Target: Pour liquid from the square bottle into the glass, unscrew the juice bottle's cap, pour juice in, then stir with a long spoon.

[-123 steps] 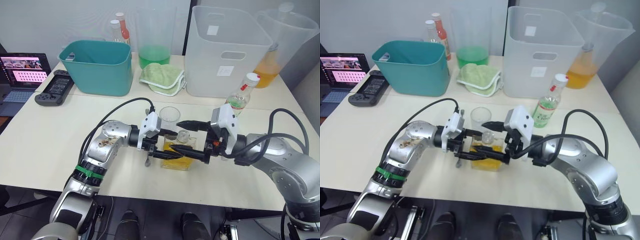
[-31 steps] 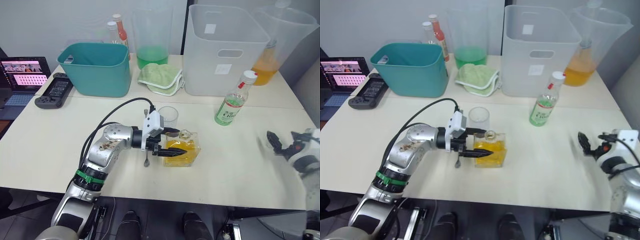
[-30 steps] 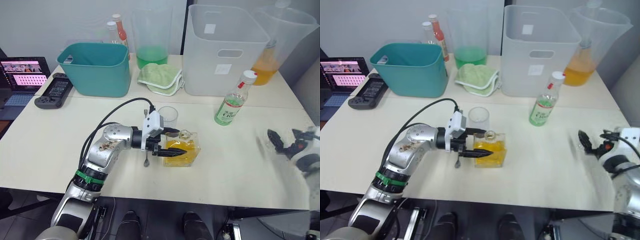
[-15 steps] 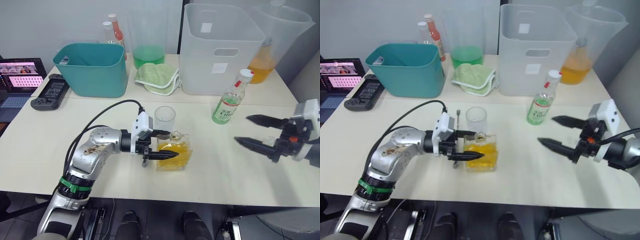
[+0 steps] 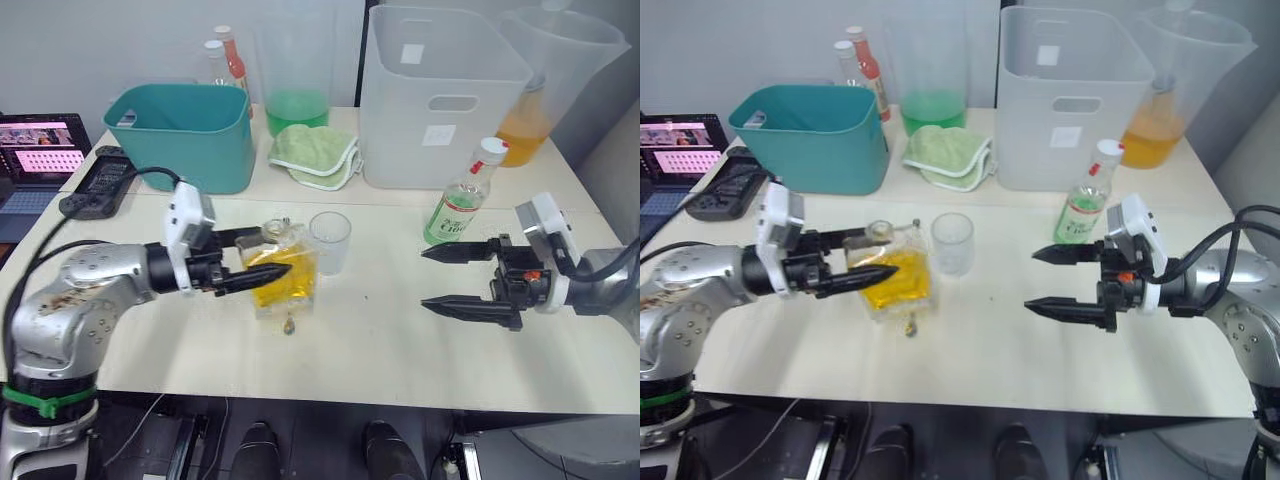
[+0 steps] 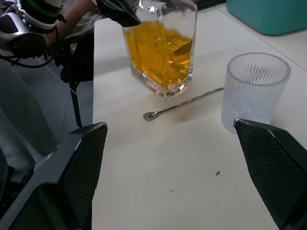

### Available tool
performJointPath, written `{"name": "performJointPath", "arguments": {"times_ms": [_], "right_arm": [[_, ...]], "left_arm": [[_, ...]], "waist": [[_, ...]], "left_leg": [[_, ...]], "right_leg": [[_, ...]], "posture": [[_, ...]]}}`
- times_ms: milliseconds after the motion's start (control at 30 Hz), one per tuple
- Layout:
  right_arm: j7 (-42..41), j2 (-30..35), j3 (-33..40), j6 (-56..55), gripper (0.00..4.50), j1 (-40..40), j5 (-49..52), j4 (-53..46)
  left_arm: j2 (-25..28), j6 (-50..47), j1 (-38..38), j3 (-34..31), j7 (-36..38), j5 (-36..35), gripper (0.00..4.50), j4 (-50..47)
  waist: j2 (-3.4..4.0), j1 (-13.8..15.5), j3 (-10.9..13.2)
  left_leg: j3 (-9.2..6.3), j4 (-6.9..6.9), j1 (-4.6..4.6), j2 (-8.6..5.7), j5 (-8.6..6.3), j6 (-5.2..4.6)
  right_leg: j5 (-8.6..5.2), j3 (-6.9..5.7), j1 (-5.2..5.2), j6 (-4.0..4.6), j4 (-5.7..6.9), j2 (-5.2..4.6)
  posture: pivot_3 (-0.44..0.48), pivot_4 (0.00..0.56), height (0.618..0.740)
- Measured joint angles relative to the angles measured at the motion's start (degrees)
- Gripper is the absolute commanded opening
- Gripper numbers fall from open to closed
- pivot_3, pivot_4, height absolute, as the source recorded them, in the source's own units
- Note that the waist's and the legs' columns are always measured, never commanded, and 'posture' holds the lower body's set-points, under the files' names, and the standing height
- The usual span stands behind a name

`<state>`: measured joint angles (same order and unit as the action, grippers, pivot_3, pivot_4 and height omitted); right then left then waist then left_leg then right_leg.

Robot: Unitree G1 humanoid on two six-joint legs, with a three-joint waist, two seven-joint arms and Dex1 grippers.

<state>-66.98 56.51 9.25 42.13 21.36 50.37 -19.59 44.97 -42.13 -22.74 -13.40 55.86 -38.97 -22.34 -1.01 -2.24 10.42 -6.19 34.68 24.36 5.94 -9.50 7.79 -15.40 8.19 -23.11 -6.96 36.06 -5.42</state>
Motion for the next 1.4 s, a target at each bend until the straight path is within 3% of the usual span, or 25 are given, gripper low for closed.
{"name": "performJointPath", "arguments": {"times_ms": [100, 267, 467, 733, 1067, 1400], "right_arm": [[-0.55, -1.03, -1.64, -0.19, 4.48, 0.49, -0.75, 0.60], [-1.14, -1.42, -3.61, -0.48, 4.48, 0.43, -2.96, 0.90], [-0.77, -1.74, -3.60, -0.48, 4.48, -1.17, -3.04, -1.40], [3.72, -1.94, -1.31, -0.09, 4.48, -6.67, -2.39, -7.45], [7.42, -1.77, 0.80, 2.46, 4.48, -7.09, -0.35, -11.19], [11.08, -1.77, 1.42, 4.30, 4.48, -7.05, 2.66, -13.55]], "left_arm": [[1.10, 2.08, -0.02, -1.25, -1.68, 2.44, 2.79, 2.75], [-0.33, 12.06, -4.23, 1.45, -6.60, 12.59, 2.79, 11.57], [-1.89, 21.13, -10.07, 10.49, -7.89, 22.76, 2.79, 19.49], [-9.06, 35.00, -21.16, 20.17, -8.18, 33.80, 2.79, 35.30], [-15.45, 52.67, -26.19, 23.72, -15.56, 43.86, 2.79, 46.69], [-15.78, 64.71, -28.68, 24.67, -27.61, 54.77, 2.79, 57.66]], "waist": [[-0.11, 0.37, 0.06], [-0.28, 0.79, 0.16], [-0.32, 1.64, 0.19], [-0.42, 1.98, 0.24], [-0.42, 1.36, 0.25], [-0.43, 1.60, 0.25]], "left_leg": [[0.00, 0.02, 0.03, 0.00, 0.00, 0.00], [0.00, 0.01, 0.04, 0.00, 0.01, 0.02], [0.00, -0.07, 0.08, 0.00, 0.01, 0.02], [0.00, 0.06, 0.23, 0.00, 0.03, 0.04], [0.00, 0.05, 0.21, 0.00, 0.08, -0.01], [0.00, 0.04, 0.24, 0.00, 0.11, 0.05]], "right_leg": [[0.01, -0.01, -0.01, 0.01, -0.01, 0.00], [0.06, -0.01, -0.04, 0.09, 0.00, 0.01], [0.06, -0.06, -0.05, 0.09, -0.01, 0.01], [0.07, -0.07, -0.10, 0.09, 0.01, 0.01], [0.07, -0.07, -0.09, 0.09, 0.03, 0.01], [0.08, -0.07, -0.08, 0.07, 0.03, 0.00]], "posture": [[0.000, 0.150, 0.734], [0.000, 0.150, 0.734], [0.000, 0.150, 0.734], [0.000, 0.150, 0.734], [0.000, 0.150, 0.734], [0.000, 0.150, 0.734]]}}
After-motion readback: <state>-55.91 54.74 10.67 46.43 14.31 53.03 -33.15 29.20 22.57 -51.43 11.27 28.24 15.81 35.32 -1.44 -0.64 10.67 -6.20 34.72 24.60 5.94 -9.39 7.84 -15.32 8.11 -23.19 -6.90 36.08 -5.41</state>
